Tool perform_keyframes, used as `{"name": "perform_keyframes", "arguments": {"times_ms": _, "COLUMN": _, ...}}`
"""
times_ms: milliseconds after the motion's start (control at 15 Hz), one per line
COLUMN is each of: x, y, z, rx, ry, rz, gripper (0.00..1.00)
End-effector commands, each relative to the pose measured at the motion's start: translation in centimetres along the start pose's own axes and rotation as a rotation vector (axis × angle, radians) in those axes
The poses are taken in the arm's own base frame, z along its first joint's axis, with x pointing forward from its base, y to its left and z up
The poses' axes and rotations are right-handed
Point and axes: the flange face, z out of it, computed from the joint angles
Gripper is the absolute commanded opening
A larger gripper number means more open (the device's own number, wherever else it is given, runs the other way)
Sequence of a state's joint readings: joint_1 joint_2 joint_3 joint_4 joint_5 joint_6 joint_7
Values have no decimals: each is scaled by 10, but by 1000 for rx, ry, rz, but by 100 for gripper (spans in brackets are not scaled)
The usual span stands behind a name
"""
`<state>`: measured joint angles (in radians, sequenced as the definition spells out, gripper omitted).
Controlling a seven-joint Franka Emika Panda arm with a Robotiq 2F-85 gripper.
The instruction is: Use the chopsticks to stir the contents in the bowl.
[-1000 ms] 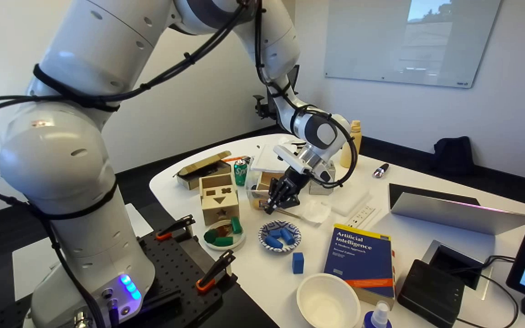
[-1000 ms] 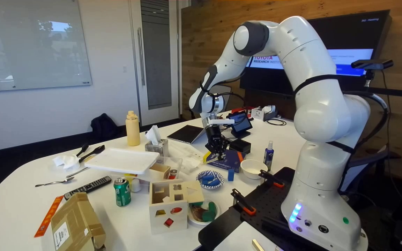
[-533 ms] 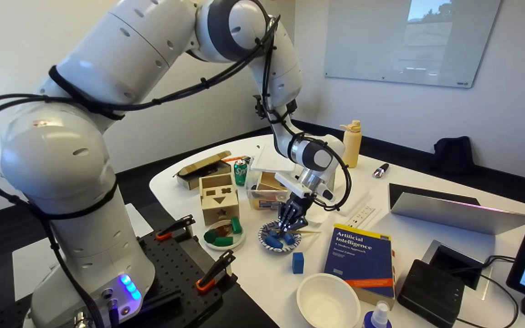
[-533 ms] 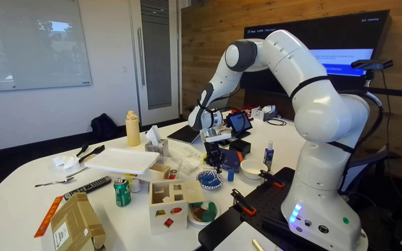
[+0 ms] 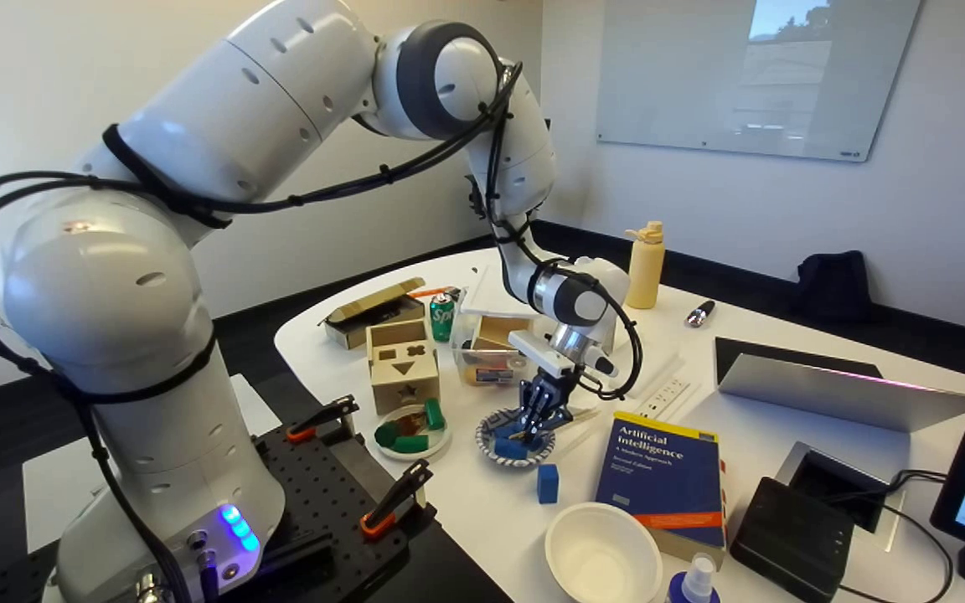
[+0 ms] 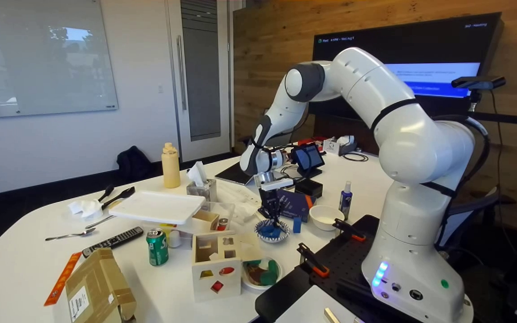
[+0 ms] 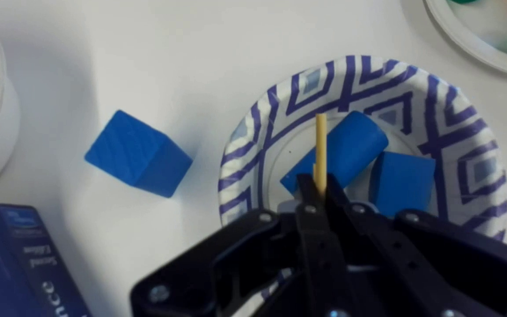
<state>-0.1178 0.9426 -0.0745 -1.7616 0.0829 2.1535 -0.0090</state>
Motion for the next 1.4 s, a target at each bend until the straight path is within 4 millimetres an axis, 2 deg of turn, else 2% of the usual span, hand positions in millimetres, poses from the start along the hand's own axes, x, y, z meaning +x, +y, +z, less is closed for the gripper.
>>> {"name": "perform_keyframes", "arguments": {"times_ms": 0, "x": -1, "y": -9, "z": -1, "rx": -27, "ry": 14, "rz": 17, "gripper": 39}}
{"name": "perform_keyframes", "arguments": {"times_ms": 533, "x": -15, "y": -14, "z": -12, "rx": -25, "ry": 14, "rz": 1, "gripper": 99}}
{"name": "perform_keyframes", "arguments": {"times_ms": 800, "x": -30, "y": -18, "z": -35, "rx": -26, "ry": 41, "rz": 11, "gripper": 100}}
{"name": "perform_keyframes", "arguments": {"times_ms": 1133, "x": -67, "y": -17, "z": -83, "rx": 17, "ry": 97, "rz": 12, "gripper": 100}}
{"name": "perform_keyframes", "arguments": {"times_ms": 1333, "x": -84, "y": -14, "z": -99, "rx": 36, "ry": 115, "rz": 10, "gripper": 100}}
